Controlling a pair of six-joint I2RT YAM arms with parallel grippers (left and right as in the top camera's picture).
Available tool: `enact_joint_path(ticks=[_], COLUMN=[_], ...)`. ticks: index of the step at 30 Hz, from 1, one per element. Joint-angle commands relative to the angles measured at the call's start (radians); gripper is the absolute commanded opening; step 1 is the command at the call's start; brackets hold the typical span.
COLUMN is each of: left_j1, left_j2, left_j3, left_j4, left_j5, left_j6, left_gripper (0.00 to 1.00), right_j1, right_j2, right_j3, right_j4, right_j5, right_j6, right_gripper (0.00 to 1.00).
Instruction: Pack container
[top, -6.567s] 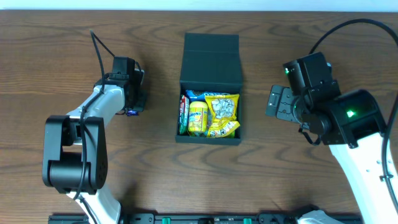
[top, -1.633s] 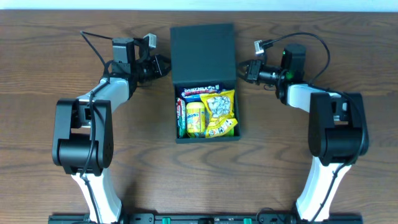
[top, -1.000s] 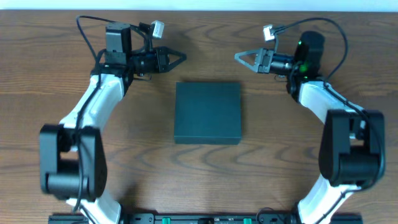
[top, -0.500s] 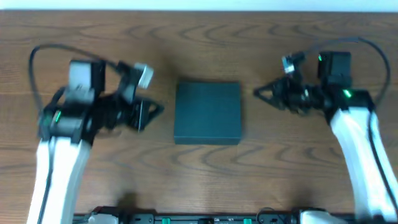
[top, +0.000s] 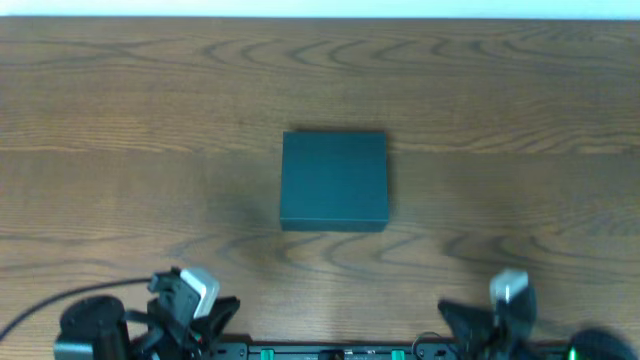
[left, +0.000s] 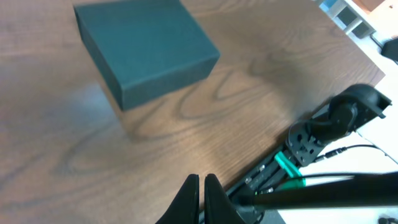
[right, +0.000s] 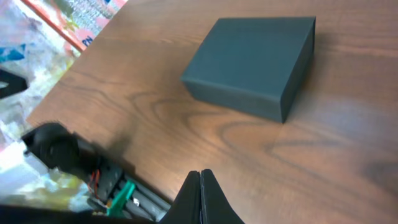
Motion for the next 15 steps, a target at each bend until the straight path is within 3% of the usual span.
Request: enact_joint_path(ticks=[1, 3, 4, 5, 6, 7, 15], left_j1=[0.003, 0.003, 0.003, 0.003, 0.003, 0.003, 0.003], left_j2=[-0.077, -0.111, -0.121, -0.122, -0.122, -0.122, -0.122], left_j3=[-0.063, -0.092, -0.100, -0.104, -0.106, -0.107, -0.107], left_j4=[-0.011, -0.011, -0.011, -0.012, -0.011, -0.012, -0.097], left_j5=[-0.009, -0.006, -0.006, -0.006, -0.006, -0.006, -0.010], left_j6=[-0.048, -0.072, -0.086, -0.098, -0.107, -0.114, -0.130], left_gripper=[0.06, 0.06, 0.06, 0.33, 0.95, 0.95, 0.95], right_j1=[-0.003, -0.003, -0.004, -0.004, -0.005, -0.004, -0.003], right_j2=[-0.123, -0.142, -0.132, -0.127, -0.126, -0.126, -0.126], right_j3=[-0.013, -0.001, -0.001, -0.003, -0.004, -0.004, -0.005], right_j4=[-0.040, -0.087, -0.104, -0.123, -0.139, -0.156, -0.247], right_j5=[0.008, 0.009, 0.008, 0.005, 0.004, 0.005, 0.005], right_j6=[0.031, 0.055, 0.056, 0.071, 0.084, 0.101, 0.108], right_gripper=[0.02, 0.01, 0.16, 0.48, 0.77, 0.99, 0.99])
